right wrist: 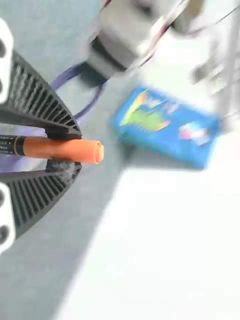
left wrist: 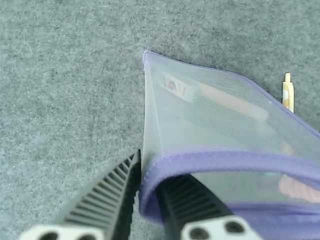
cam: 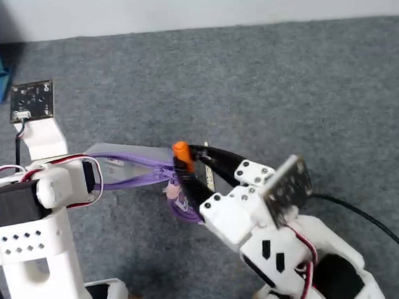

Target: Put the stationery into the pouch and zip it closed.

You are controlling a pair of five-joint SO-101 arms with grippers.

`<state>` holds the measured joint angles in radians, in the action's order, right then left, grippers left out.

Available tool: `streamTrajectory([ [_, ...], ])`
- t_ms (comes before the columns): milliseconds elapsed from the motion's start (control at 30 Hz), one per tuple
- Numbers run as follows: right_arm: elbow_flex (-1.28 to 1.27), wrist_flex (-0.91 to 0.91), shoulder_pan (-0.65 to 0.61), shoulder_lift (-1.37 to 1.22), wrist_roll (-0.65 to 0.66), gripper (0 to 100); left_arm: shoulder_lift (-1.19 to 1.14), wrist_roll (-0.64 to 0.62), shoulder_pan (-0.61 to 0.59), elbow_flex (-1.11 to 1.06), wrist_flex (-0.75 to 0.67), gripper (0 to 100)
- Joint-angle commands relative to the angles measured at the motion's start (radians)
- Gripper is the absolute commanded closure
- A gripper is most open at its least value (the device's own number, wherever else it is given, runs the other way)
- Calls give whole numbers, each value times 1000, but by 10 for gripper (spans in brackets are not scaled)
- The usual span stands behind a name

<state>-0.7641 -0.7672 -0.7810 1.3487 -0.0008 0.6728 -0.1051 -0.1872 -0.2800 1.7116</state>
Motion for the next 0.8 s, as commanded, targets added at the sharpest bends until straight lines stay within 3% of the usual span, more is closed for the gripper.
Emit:
streamTrajectory([
  [0,18,186,-50,4,14,991,8,2,-3,4,-2,987],
  [467,-265,1113,-93,-272,15,991,8,2,-3,2,-15,987],
  [767,-272,1366,-91,-539,15,991,8,2,-3,2,-14,987],
])
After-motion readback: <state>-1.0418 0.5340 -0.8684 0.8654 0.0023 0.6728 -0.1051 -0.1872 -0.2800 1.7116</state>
